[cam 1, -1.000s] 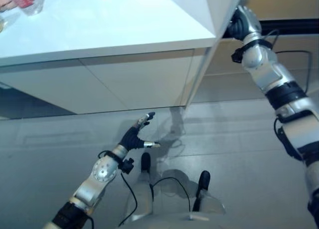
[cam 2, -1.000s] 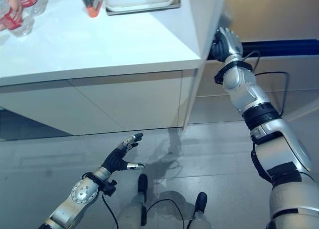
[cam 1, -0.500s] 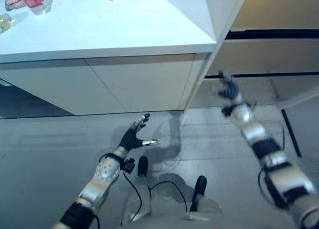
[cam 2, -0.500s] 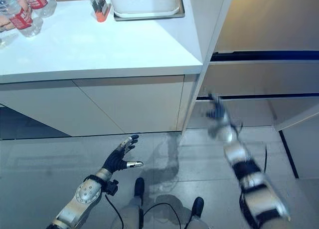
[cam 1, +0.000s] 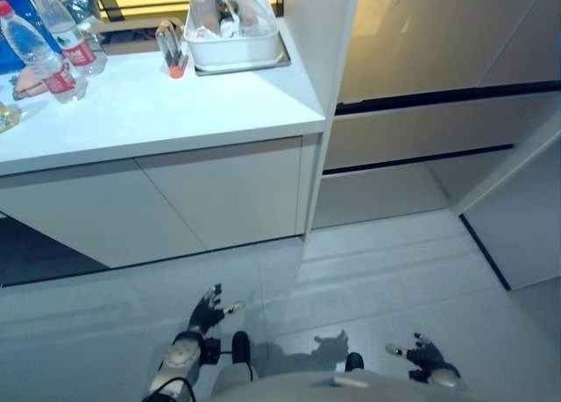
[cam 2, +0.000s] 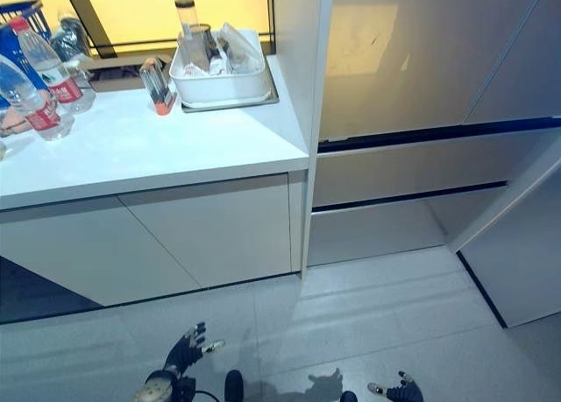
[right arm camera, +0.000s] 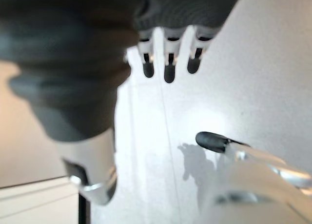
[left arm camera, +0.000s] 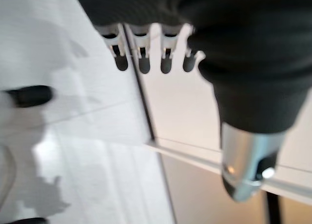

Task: Take the drinks into the refrigerator

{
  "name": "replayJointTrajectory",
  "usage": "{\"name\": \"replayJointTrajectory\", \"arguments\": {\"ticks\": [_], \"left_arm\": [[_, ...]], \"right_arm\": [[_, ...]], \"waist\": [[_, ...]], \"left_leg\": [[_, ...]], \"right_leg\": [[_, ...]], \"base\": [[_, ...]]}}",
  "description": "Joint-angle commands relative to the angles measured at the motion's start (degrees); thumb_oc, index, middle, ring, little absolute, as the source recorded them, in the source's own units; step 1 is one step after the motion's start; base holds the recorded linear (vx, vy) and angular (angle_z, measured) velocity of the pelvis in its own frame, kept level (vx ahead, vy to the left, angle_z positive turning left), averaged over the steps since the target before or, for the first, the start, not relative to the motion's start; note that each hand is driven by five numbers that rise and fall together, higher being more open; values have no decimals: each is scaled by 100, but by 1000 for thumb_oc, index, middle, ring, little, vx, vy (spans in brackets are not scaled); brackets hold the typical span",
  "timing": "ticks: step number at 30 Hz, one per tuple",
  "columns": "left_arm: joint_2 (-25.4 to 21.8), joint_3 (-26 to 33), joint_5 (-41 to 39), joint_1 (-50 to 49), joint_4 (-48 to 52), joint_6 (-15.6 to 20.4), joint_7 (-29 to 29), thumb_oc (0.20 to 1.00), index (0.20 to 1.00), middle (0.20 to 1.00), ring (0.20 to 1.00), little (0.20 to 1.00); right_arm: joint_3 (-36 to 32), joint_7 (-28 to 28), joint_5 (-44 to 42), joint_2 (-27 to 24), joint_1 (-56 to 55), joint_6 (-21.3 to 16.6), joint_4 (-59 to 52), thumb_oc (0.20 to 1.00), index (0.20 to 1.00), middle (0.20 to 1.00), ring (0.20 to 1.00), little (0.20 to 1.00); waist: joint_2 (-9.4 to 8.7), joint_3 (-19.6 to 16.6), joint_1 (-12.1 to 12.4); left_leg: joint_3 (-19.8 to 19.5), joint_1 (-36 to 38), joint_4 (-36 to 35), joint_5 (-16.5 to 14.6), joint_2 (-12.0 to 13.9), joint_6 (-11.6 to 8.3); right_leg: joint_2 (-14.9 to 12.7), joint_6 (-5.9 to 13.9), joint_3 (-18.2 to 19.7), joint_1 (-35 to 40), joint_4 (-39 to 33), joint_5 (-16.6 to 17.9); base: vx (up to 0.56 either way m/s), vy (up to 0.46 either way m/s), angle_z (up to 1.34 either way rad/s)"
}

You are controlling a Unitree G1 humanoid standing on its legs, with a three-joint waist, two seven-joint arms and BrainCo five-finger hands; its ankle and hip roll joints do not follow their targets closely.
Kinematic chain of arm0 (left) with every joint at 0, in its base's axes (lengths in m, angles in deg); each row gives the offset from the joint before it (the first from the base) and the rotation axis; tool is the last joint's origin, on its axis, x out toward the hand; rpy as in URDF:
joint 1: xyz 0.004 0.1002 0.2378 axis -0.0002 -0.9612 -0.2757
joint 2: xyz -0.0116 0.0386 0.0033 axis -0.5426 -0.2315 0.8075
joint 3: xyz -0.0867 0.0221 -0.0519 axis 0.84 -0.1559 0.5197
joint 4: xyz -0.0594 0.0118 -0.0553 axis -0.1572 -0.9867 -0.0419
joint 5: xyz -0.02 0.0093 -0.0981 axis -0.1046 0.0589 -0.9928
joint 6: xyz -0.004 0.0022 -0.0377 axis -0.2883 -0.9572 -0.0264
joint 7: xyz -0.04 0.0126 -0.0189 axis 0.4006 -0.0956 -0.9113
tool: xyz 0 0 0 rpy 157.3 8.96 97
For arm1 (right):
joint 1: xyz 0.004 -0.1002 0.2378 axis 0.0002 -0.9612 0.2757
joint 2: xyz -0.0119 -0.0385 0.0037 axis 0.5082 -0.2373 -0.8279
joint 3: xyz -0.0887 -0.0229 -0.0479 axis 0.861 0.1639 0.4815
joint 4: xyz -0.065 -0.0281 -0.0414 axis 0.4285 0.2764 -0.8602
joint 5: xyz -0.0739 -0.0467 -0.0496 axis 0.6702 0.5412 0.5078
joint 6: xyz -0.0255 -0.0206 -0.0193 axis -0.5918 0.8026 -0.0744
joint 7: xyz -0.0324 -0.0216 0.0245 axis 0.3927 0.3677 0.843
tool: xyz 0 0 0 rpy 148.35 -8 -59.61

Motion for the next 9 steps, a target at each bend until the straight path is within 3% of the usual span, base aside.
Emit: {"name": "replayJointTrajectory", "arguments": {"ticks": [1,4,9], "left_arm": [[122,84,733,608,-931,-163,309,1000,1000,1000,1000,1000],[227,275,921,686,-1788,-363,494,1000,1000,1000,1000,1000],[331,517,1011,515,-2371,-557,506,1000,1000,1000,1000,1000]], "right_arm": [[113,-52,244,89,452,124,370,1000,1000,1000,1000,1000],[-87,54,181,210,379,221,709,1000,1000,1000,1000,1000],[-30,105,377,303,326,310,784,1000,1000,1000,1000,1000]], "waist": [[-110,117,-25],[-100,-23,-70],[-97,-206,-73]], "left_leg": [[147,401,37,-547,-259,260],[184,502,37,-578,-228,243],[213,630,37,-631,-216,241]], "right_leg": [[86,-134,12,-31,67,-44],[122,-151,14,66,58,-92],[152,-182,7,187,72,-143]], "base": [[55,-28,-13],[53,-18,-1],[46,-4,-2]]}}
